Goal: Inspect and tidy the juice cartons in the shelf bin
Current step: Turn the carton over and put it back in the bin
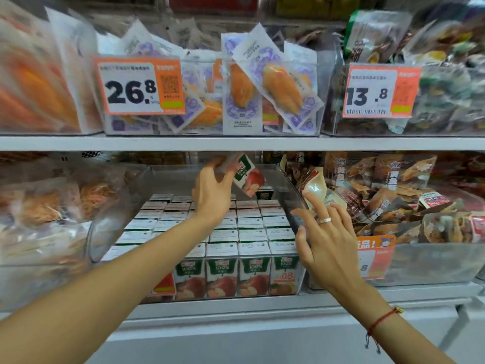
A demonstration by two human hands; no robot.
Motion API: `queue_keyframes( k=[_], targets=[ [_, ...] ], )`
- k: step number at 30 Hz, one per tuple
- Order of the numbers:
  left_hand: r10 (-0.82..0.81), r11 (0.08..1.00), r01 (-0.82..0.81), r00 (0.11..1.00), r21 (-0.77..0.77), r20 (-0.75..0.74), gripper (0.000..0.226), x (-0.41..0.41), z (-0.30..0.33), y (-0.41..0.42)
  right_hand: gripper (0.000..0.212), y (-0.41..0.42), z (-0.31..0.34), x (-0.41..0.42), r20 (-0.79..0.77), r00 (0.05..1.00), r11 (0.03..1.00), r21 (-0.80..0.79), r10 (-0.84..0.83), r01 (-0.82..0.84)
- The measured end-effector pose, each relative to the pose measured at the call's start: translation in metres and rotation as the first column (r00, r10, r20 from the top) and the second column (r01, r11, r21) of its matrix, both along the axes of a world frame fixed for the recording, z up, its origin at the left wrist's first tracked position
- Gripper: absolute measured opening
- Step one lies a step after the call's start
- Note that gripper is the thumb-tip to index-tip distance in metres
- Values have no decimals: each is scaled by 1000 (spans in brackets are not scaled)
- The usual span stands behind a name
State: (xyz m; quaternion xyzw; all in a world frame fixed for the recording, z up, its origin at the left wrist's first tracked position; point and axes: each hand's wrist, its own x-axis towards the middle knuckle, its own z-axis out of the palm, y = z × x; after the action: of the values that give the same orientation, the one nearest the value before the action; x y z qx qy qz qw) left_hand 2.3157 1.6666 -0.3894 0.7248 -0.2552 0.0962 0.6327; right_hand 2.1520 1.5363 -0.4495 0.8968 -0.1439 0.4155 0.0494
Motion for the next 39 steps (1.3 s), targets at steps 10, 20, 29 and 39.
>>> queue_keyframes(
  k=[10, 20, 29, 39],
  targets=[
    [-209, 966, 124, 891, -227, -402, 31, -84, -4, 113, 33, 60, 43, -22, -20, 993, 971, 214, 114, -107],
    [-139, 990, 122, 907, -68, -396, 38, -117, -39, 151, 54, 140, 39, -3, 1, 751, 332, 897, 660, -293],
    [-216, 976, 178, 864, -126, -454, 33, -112, -54, 147, 40, 140, 15, 2, 209, 770, 70, 947, 602, -312],
    [-284, 946, 165, 839, -280, -464, 11, -113, -58, 140, 41, 122, 19, 1, 120, 778, 80, 974, 616, -213]
  ],
)
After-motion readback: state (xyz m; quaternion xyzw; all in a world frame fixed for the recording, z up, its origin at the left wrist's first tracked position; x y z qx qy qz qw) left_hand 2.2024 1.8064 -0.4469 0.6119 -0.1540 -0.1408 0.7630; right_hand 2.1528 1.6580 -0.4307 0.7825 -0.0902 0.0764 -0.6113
